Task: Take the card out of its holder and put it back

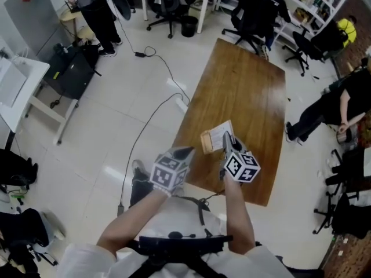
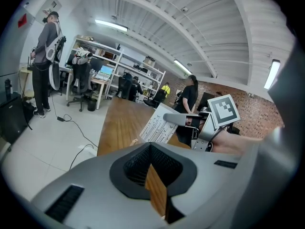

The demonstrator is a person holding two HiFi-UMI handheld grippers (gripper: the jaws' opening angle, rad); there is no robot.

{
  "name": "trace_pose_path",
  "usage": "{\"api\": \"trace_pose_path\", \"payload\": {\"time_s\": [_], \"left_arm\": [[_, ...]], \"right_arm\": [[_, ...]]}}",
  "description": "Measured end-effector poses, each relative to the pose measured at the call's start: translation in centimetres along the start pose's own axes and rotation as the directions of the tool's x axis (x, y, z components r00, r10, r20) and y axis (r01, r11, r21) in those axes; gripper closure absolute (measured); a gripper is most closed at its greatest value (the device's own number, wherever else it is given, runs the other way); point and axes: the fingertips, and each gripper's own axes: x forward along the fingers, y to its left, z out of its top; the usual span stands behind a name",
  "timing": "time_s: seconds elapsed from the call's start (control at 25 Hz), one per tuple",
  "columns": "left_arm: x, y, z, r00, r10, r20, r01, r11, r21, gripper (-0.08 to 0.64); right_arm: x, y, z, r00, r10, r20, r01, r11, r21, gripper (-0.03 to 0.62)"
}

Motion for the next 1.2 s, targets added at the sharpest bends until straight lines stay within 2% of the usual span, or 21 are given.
{"api": "trace_pose_path", "payload": {"time_s": [1.2], "left_arm": [[0.3,2.2,-0.6,1.0,0.017,-0.018,-0.018,0.999,-0.038,0.565]], "right_arm": [[2.2,-0.8,-2.3,1.0,-0.004,-0.027,0.004,1.0,0.004,0.572]]}}
